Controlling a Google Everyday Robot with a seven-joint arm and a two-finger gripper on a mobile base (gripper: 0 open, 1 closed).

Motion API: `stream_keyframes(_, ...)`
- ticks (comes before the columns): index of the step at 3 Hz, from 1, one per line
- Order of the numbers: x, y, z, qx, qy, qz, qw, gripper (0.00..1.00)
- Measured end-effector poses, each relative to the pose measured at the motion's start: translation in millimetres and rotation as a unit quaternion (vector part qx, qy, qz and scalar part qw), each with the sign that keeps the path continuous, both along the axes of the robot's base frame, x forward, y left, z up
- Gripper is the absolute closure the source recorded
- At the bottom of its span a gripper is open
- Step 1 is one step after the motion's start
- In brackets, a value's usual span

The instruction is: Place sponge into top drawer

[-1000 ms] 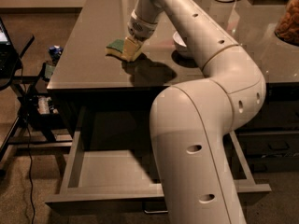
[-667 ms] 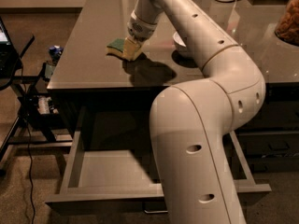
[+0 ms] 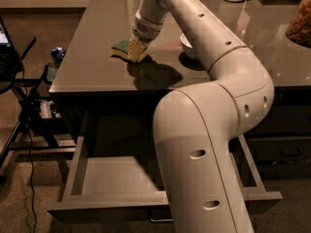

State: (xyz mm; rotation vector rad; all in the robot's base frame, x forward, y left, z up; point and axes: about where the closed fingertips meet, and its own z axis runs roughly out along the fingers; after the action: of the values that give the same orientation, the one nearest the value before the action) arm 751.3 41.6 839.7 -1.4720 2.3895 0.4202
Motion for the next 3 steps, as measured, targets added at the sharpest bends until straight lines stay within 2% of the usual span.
stream_keyframes(1,-9.7,-9.5,18.4,-0.002,-0.011,-0.026,0.9996,1.00)
stream_keyframes(2,-67.5,-10.7,37.3,-0.012,-0.004,-0.038,0.9992,1.00)
stream_keyframes(3,-67.5,-10.7,37.3,-0.012,-0.004,-0.038,0.9992,1.00)
